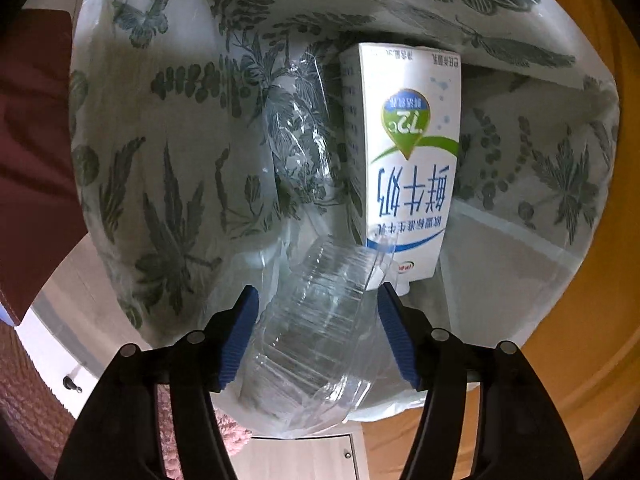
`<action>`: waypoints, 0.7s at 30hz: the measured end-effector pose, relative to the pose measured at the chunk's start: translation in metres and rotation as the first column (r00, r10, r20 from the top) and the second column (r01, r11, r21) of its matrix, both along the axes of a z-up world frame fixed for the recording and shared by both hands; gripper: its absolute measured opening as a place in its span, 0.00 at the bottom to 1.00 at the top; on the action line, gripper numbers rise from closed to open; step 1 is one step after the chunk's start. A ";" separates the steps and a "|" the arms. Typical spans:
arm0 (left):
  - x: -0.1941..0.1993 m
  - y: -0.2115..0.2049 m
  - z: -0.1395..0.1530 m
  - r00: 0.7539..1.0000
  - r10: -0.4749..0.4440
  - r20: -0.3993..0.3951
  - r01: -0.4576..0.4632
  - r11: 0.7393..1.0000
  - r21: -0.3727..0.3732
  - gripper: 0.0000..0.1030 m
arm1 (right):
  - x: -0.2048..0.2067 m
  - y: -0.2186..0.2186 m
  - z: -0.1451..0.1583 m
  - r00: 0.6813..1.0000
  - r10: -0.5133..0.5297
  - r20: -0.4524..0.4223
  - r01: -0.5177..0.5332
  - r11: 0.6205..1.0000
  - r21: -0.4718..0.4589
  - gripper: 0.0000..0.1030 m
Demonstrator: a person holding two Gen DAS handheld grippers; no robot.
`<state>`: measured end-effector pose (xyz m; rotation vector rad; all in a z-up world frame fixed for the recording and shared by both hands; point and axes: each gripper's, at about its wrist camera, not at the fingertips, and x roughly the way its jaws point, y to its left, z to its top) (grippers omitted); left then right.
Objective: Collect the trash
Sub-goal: 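Move the clear clamshell box in the right tool down into the bin, then open the right tool to release the clamshell box into the bin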
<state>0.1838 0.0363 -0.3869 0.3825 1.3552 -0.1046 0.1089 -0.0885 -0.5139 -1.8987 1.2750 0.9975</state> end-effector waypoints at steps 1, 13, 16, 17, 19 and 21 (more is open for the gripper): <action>0.000 0.002 0.000 1.000 0.006 -0.001 -0.006 1.000 -0.001 0.93 | 0.000 0.001 0.000 1.000 -0.002 0.001 0.002 1.000 0.003 0.60; 0.001 0.001 0.003 1.000 -0.005 0.011 0.005 1.000 -0.004 0.93 | 0.008 -0.018 0.023 0.987 -0.116 0.107 0.102 0.986 0.133 0.73; 0.001 -0.001 0.004 1.000 -0.008 0.011 0.008 1.000 0.002 0.93 | 0.007 -0.028 0.028 0.978 -0.174 0.113 0.153 0.972 0.176 0.73; 0.001 -0.001 0.003 1.000 -0.007 0.011 0.007 1.000 0.003 0.93 | 0.007 -0.031 0.029 0.975 -0.189 0.114 0.166 0.968 0.190 0.73; 0.002 -0.001 0.003 1.000 -0.006 0.010 0.006 1.000 0.006 0.93 | 0.007 -0.038 0.032 0.971 -0.213 0.107 0.187 0.959 0.212 0.73; 0.002 -0.002 0.003 1.000 -0.007 0.011 0.007 1.000 0.010 0.93 | 0.009 -0.044 0.035 0.967 -0.235 0.104 0.204 0.949 0.242 0.74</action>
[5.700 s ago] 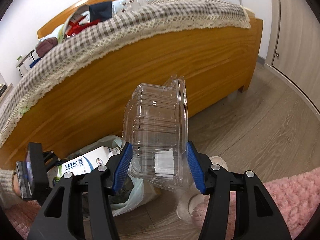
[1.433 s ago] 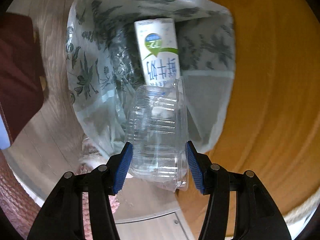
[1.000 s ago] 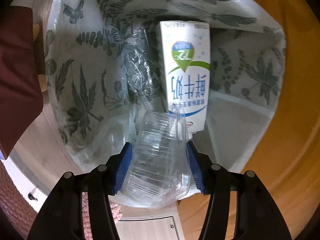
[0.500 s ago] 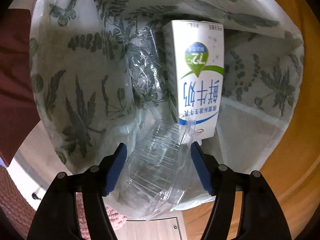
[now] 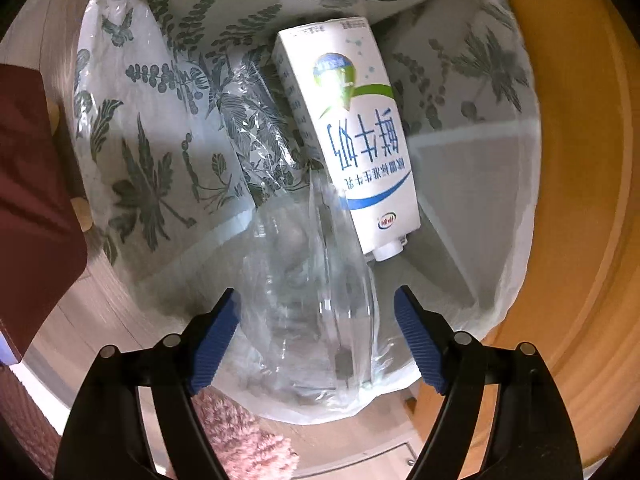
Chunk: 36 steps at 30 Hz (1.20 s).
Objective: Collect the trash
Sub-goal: 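Open the right tool to release the clamshell box into the bin, then lift both open tools up out of the bin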
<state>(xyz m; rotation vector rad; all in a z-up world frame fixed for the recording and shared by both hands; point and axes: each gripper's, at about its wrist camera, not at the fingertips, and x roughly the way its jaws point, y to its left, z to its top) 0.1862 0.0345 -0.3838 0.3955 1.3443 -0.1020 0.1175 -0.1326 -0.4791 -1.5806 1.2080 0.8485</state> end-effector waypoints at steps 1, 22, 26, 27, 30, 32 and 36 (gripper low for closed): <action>0.000 0.000 0.000 1.000 0.000 -0.001 0.000 1.000 0.001 0.93 | 0.000 -0.002 0.001 1.000 -0.004 0.001 0.004 1.000 0.008 0.74; 0.004 -0.005 -0.001 1.000 -0.003 -0.010 0.003 1.000 0.010 0.93 | 0.007 -0.011 0.037 0.987 -0.082 -0.140 0.104 0.983 0.152 0.58; 0.004 -0.006 0.001 1.000 -0.004 -0.006 0.004 1.000 0.006 0.93 | 0.004 0.001 0.050 0.983 -0.087 -0.159 0.127 0.956 0.264 0.71; 0.004 -0.006 0.002 1.000 -0.006 -0.005 0.006 1.000 0.006 0.93 | 0.002 0.005 0.049 0.985 -0.079 -0.152 0.119 0.953 0.277 0.71; 0.003 -0.007 0.002 1.000 -0.006 -0.005 0.006 1.000 0.007 0.93 | 0.004 0.017 0.042 0.988 -0.072 -0.139 0.112 0.947 0.303 0.71; 0.004 -0.005 0.001 1.000 0.001 -0.007 0.000 1.000 0.007 0.93 | 0.010 0.017 0.039 0.980 -0.115 -0.161 0.160 0.938 0.306 0.71; 0.005 -0.004 0.002 1.000 0.003 -0.004 -0.003 1.000 0.004 0.93 | 0.025 0.006 0.021 0.949 -0.224 -0.224 0.282 0.919 0.277 0.71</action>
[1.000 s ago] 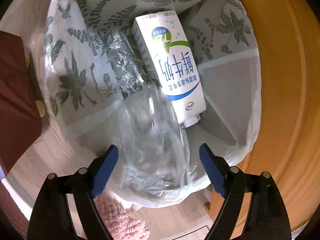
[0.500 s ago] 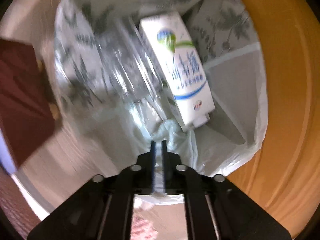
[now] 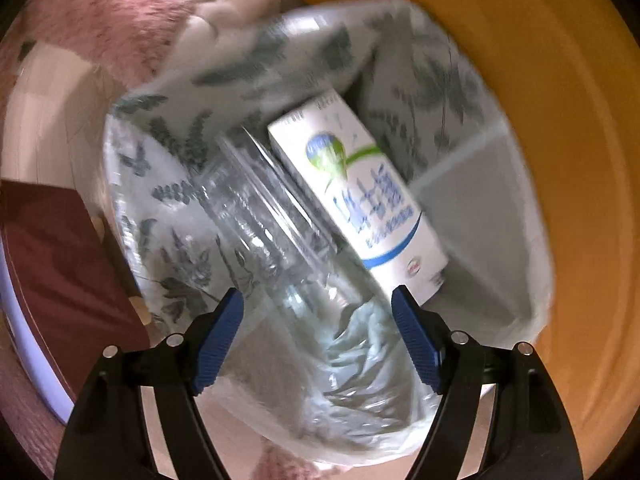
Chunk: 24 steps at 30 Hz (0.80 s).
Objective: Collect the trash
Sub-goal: 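Lift both open tools up out of the bin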
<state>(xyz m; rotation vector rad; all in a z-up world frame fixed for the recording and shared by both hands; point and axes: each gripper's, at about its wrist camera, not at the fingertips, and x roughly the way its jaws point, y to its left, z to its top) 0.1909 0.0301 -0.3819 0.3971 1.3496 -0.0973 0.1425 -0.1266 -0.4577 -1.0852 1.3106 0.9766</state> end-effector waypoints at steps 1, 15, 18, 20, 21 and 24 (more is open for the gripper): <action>0.000 -0.001 0.001 1.000 -0.004 0.002 0.004 1.000 -0.001 0.93 | 0.005 -0.002 -0.008 0.997 -0.053 -0.050 0.053 0.999 -0.002 0.71; 0.002 -0.004 0.003 1.000 -0.009 0.000 0.009 1.000 0.004 0.93 | 0.037 0.017 -0.056 0.852 -0.411 -0.323 0.446 0.894 0.039 0.38; 0.001 -0.005 0.003 1.000 -0.017 -0.001 0.017 1.000 0.005 0.93 | 0.029 0.021 -0.057 0.872 -0.395 -0.291 0.423 0.905 0.040 0.38; 0.001 -0.005 0.003 1.000 -0.016 0.000 0.016 1.000 0.006 0.93 | 0.028 0.019 -0.056 0.863 -0.409 -0.296 0.440 0.897 0.043 0.38; 0.001 -0.006 0.003 1.000 -0.015 -0.001 0.015 1.000 0.005 0.93 | 0.029 0.018 -0.055 0.857 -0.419 -0.300 0.450 0.892 0.042 0.38; 0.001 -0.004 0.003 1.000 -0.007 0.002 0.007 1.000 0.004 0.93 | 0.027 0.013 -0.043 0.846 -0.441 -0.300 0.479 0.876 0.063 0.38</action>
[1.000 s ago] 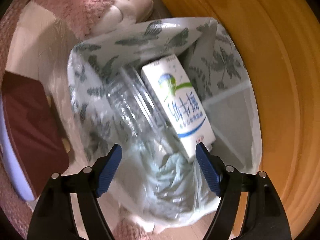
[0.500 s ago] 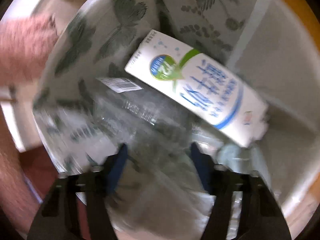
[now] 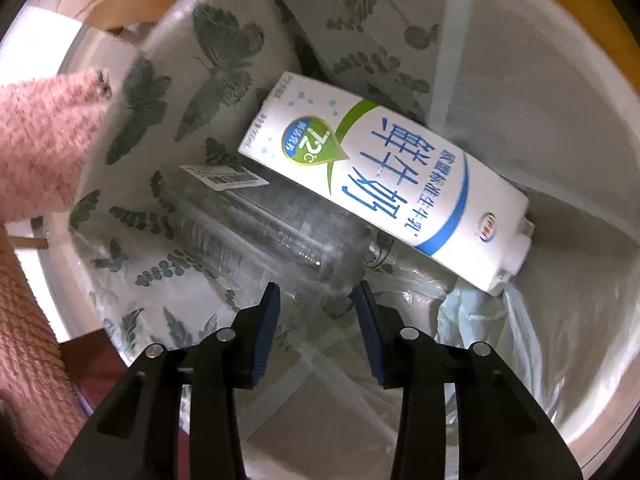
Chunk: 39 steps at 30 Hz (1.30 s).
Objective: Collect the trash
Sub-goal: 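Lift both open tools up out of the bin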
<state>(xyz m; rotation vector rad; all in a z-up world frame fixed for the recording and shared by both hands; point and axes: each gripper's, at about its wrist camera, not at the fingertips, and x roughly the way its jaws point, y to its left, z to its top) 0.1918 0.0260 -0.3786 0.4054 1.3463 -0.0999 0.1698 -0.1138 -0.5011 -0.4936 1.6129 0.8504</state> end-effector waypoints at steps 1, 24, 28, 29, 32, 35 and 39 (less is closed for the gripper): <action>0.000 0.001 0.000 1.000 0.001 0.001 -0.001 1.000 -0.001 0.93 | 0.003 -0.002 0.005 1.000 -0.007 0.003 0.007 1.000 0.012 0.38; -0.013 -0.018 0.036 0.998 -0.014 0.060 0.022 0.991 -0.136 0.93 | -0.031 -0.091 0.151 0.921 -0.303 0.245 0.289 0.953 0.090 0.92; -0.021 -0.022 0.056 0.993 0.014 0.115 0.008 0.980 -0.197 0.93 | -0.047 -0.098 0.170 0.883 -0.371 0.288 0.345 0.928 0.139 0.92; -0.025 -0.022 0.061 0.991 0.033 0.132 -0.003 0.977 -0.215 0.93 | -0.051 -0.099 0.177 0.870 -0.387 0.306 0.357 0.922 0.151 0.92; -0.036 -0.023 0.074 0.981 0.086 0.173 -0.038 0.963 -0.265 0.93 | -0.061 -0.097 0.191 0.838 -0.396 0.375 0.359 0.918 0.168 0.92; -0.048 -0.026 0.085 0.969 0.119 0.215 -0.051 0.953 -0.298 0.93 | -0.069 -0.099 0.206 0.807 -0.410 0.425 0.363 0.912 0.190 0.92; -0.067 -0.033 0.100 0.946 0.139 0.293 -0.039 0.946 -0.323 0.93 | -0.080 -0.105 0.223 0.768 -0.449 0.457 0.381 0.894 0.238 0.92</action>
